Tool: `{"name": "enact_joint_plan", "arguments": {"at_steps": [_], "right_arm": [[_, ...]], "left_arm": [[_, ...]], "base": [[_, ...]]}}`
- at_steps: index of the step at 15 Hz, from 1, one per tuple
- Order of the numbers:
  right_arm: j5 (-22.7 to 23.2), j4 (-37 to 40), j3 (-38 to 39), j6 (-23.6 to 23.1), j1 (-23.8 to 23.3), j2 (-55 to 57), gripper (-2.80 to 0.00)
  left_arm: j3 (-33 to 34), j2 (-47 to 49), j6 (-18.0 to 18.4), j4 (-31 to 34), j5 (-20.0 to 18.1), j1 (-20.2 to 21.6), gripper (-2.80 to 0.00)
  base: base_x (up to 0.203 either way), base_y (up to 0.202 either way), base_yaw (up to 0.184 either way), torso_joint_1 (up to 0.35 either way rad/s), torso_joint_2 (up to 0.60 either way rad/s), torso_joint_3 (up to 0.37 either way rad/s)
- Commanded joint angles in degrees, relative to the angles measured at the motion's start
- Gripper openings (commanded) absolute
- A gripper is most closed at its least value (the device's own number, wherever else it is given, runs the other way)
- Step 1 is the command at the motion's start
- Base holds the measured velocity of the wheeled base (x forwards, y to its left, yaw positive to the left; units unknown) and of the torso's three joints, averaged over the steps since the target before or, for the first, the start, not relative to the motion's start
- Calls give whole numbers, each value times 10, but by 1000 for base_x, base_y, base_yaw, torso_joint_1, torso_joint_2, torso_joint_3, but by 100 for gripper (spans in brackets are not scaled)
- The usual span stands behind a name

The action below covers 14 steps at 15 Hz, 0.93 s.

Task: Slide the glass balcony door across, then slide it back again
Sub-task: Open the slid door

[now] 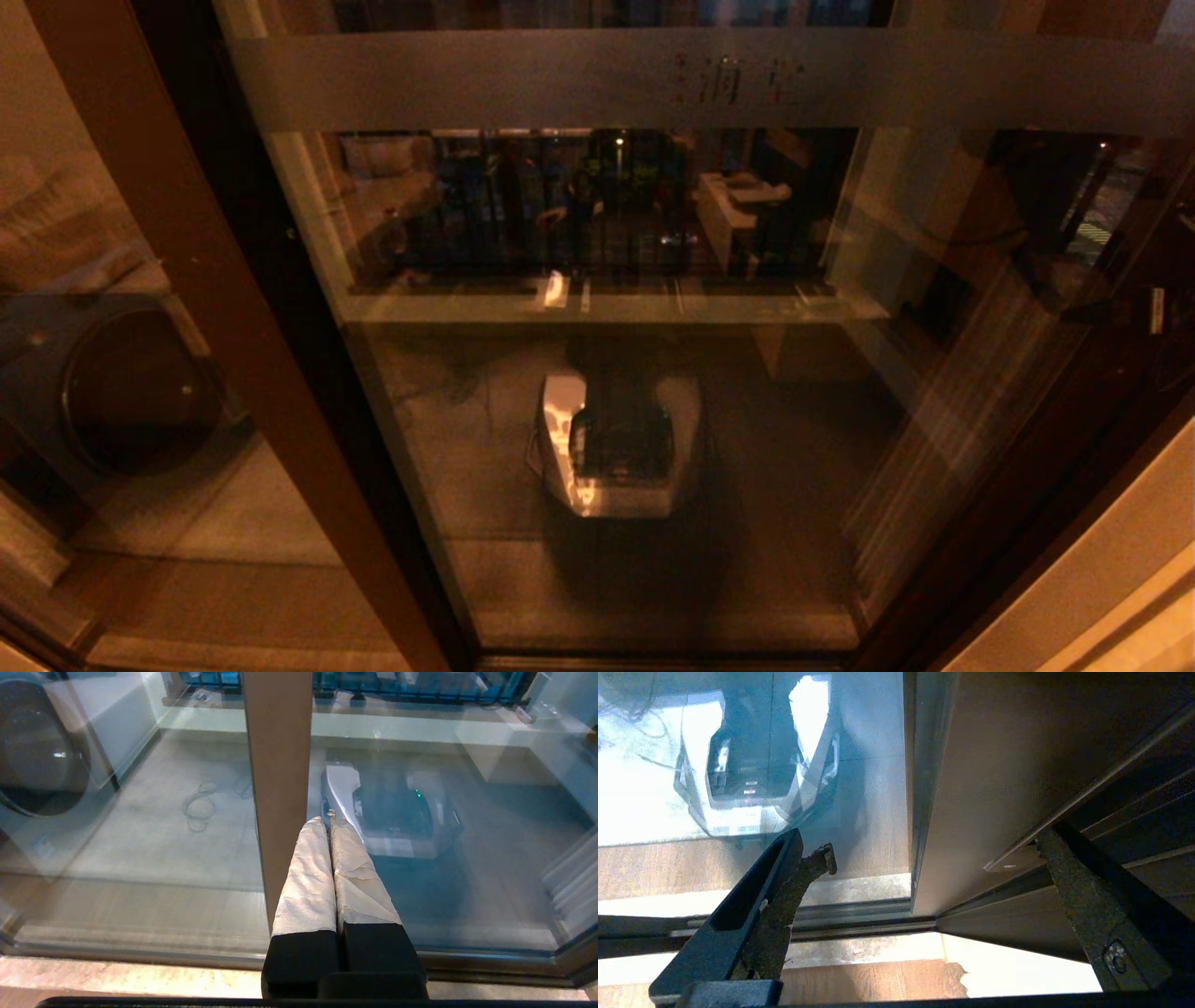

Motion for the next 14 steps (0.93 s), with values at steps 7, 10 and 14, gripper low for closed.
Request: {"name": "enact_joint_plan", "arguments": {"at_steps": [7,10,14], "right_arm": [[5,2,15,-1,11,-9,0],[5,2,20,-1,14,-15,0],[8,2,31,-2,21,-23,0]], "left_arm": [[0,0,-1,0,1,0,-280],[0,0,-1,0,1,0,-280],[0,-1,-1,0,0,0,-280]], "base": [[0,0,0,0,0,0],[0,0,0,0,0,0],[0,0,0,0,0,0]]}}
